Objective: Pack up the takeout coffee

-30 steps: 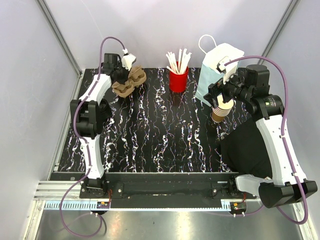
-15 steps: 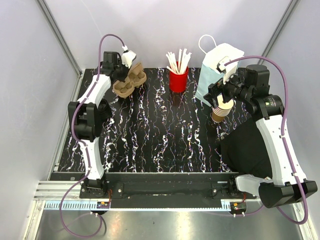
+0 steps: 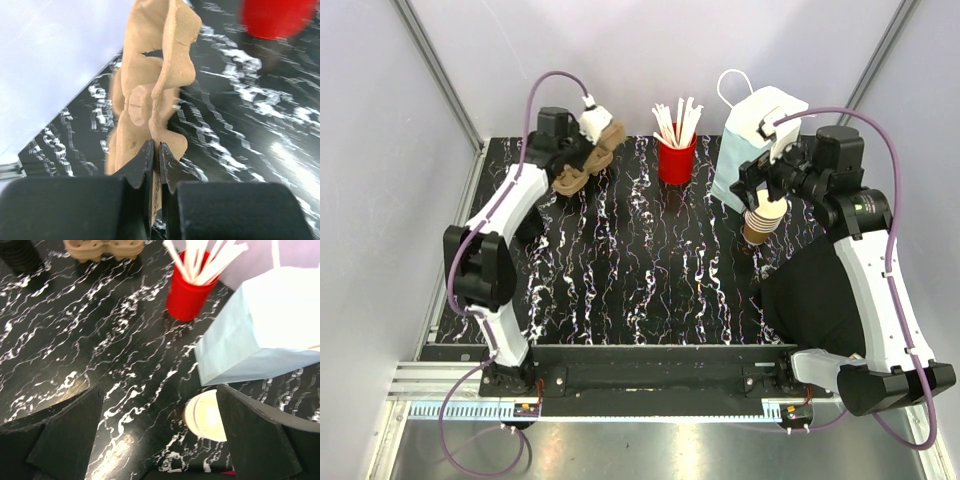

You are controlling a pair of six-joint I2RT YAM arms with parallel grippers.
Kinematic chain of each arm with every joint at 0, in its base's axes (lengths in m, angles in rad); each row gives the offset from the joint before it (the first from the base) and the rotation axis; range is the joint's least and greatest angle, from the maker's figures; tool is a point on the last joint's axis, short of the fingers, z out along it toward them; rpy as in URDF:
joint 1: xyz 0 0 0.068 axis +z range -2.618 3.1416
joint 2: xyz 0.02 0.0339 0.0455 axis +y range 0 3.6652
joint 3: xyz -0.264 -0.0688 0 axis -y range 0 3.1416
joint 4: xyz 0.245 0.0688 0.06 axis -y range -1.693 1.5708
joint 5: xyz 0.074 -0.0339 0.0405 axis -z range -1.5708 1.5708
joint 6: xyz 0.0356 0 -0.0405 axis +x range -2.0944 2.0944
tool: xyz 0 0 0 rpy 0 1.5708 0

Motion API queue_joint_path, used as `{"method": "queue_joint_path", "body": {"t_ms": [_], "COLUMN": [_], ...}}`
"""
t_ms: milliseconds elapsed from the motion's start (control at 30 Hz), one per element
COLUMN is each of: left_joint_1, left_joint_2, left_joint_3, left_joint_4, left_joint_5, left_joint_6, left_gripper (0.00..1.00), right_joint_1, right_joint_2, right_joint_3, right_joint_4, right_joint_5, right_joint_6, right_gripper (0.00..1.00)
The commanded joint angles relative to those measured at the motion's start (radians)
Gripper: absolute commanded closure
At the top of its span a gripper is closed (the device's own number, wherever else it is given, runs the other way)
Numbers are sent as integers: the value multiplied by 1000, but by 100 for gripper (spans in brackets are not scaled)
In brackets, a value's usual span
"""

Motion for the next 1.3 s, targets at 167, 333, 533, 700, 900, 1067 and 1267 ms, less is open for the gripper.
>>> {"method": "queue_joint_path", "body": {"t_ms": [167,333,533,700,900,1067,1267], "left_joint_1": [-266,-418,-524,-610,-676,-723,-771], "left_joint_2": [-272,-278,-226,-158,-80,-31,1], "left_joint_3": [-271,-327,-327,-324,-305,-270,-264], "left_joint_4": [46,-5,-41,-66,-68,-72,-74], "left_joint_5": [-153,-268,-374,-478,-493,-508,-525], "left_joint_6": [-10,-109,-275,-349,-406,-435,-453], "left_gripper": [100,99,100,100,98,98,88], "right_joint_1": [5,5,5,5,6,5,5], "right_joint_2": [-32,-66,-132,-179,-239,-281,-311], "right_joint_3": [99,100,59,7,-81,-142,-161], "right_joint_4": [46,-6,-44,-73,-99,-109,-130], "right_joint_5": [105,101,105,91,82,65,62], "right_joint_6": [48,40,36,46,51,53,54], "right_gripper": [0,0,0,0,0,0,0]}}
